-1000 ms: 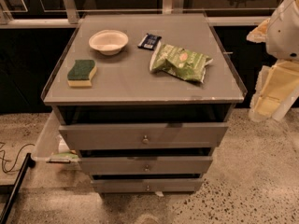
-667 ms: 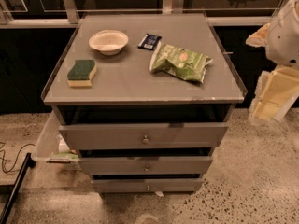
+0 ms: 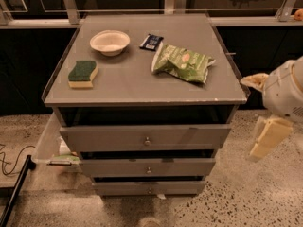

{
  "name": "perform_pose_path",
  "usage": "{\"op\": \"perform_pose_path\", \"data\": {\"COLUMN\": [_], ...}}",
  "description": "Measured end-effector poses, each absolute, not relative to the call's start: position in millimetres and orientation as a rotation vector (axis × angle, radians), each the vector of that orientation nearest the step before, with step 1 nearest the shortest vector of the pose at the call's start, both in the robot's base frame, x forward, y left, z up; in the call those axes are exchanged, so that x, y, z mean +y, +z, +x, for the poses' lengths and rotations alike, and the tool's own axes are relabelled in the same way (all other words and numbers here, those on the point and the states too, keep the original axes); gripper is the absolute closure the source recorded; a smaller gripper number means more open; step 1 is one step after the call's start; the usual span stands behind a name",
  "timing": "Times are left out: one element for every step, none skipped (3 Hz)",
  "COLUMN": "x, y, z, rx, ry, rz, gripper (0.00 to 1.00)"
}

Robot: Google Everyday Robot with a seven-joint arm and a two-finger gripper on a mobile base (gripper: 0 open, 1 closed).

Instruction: Open middle drawer

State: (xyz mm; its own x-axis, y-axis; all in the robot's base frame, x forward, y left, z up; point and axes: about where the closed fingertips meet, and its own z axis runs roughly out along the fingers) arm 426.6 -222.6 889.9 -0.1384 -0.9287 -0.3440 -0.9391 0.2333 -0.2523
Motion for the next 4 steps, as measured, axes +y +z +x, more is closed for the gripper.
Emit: {"op": "perform_pose_path", "data": {"x": [-222, -219, -217, -201], "y": [844, 799, 797, 746], "z": [417, 408, 407, 406], "rx": [2.011, 2.006, 2.0, 1.986], "ry": [0.088, 0.141, 0.137, 0.229], "rz": [-1.715, -1.727, -1.723, -1.726], "gripper": [0.0, 0.0, 0.0, 0.0]}}
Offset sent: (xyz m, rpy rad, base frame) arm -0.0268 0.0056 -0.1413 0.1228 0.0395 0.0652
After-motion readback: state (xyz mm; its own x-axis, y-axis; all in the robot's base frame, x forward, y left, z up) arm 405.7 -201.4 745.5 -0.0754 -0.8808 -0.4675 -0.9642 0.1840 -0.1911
